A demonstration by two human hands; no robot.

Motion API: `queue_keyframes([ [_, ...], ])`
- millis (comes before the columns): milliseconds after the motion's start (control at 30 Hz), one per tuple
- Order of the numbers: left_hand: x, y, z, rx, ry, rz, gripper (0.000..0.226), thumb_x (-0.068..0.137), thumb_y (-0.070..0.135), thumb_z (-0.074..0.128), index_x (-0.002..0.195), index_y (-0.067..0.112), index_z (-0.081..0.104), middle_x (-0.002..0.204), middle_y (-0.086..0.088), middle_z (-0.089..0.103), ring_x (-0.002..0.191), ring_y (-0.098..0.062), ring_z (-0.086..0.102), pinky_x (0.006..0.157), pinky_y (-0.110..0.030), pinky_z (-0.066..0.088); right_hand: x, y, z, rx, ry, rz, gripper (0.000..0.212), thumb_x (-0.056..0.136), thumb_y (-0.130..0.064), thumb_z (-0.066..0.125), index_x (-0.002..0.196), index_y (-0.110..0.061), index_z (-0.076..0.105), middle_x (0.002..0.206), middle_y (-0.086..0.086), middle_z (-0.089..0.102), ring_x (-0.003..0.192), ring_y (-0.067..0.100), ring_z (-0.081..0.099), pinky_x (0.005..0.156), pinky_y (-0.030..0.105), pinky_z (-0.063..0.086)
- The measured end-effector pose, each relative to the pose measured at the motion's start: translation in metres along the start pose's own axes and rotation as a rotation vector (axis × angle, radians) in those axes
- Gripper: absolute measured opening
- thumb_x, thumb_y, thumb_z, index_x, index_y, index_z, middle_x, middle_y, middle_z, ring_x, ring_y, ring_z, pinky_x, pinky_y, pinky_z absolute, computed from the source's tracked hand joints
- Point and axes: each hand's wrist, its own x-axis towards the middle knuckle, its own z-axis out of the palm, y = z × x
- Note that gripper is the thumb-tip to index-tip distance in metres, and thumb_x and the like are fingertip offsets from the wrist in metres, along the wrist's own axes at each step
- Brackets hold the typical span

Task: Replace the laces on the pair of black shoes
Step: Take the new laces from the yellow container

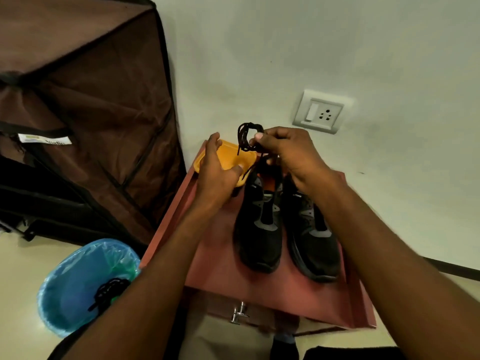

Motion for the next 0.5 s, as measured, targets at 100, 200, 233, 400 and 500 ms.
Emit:
queue_keyframes([
  [100, -0.016, 0.016, 0.017, -0.202, -0.187, 0.091, 0.088, 0.089, 0.006, 0.073, 0.16, 0.028, 0.027, 0.156, 0.001, 0.045, 0.139, -0.011, 0.046, 0.102, -0.019, 0.048, -0.044, -0.02, -0.028, 0.198, -0.066, 0.045, 0.016, 0.1, -0.019, 0.066, 0.104, -0.005, 0.072, 0.102, 0.012, 0.078, 0.091, 0.023, 0.074, 0.064, 0.025, 0.052],
  [200, -0.032, 0.031, 0.038, -0.344, -0.363, 0.115, 0.044, 0.095, 0.007, 0.068, 0.138, 0.013, 0.059, 0.125, -0.013, 0.071, 0.118, -0.025, 0.068, 0.103, -0.046, 0.055, -0.081, -0.025, -0.054, 0.33, 0.001, 0.078, 0.022, 0.102, -0.018, 0.062, 0.116, -0.004, 0.07, 0.092, 0.01, 0.075, 0.074, 0.019, 0.067, 0.057, 0.024, 0.049],
  [233, -0.039, 0.038, 0.044, -0.368, -0.433, 0.094, 0.027, 0.099, 0.009, 0.064, 0.126, 0.01, 0.066, 0.112, -0.016, 0.075, 0.108, -0.026, 0.072, 0.098, -0.046, 0.056, -0.092, -0.024, -0.063, 0.377, 0.055, 0.082, 0.021, 0.102, -0.018, 0.062, 0.116, -0.005, 0.07, 0.09, 0.009, 0.073, 0.068, 0.017, 0.062, 0.054, 0.023, 0.046],
  [400, -0.082, 0.075, 0.061, -0.323, -0.885, -0.078, 0.042, 0.107, 0.046, 0.046, 0.123, 0.014, 0.068, 0.114, -0.01, 0.077, 0.105, -0.024, 0.073, 0.091, -0.038, 0.051, -0.131, -0.018, -0.099, 0.684, 0.271, 0.103, 0.018, 0.1, -0.014, 0.062, 0.115, -0.005, 0.067, 0.09, 0.009, 0.071, 0.059, 0.01, 0.058, 0.049, 0.019, 0.046],
  [500, -0.103, 0.074, 0.068, -0.257, -1.01, -0.086, 0.038, 0.106, 0.037, 0.051, 0.13, 0.011, 0.065, 0.116, -0.009, 0.076, 0.09, -0.027, 0.07, 0.077, -0.035, 0.048, -0.138, -0.01, -0.112, 0.875, 0.319, 0.154, 0.011, 0.1, -0.011, 0.061, 0.105, -0.004, 0.067, 0.087, 0.009, 0.074, 0.063, 0.013, 0.068, 0.053, 0.018, 0.051],
])
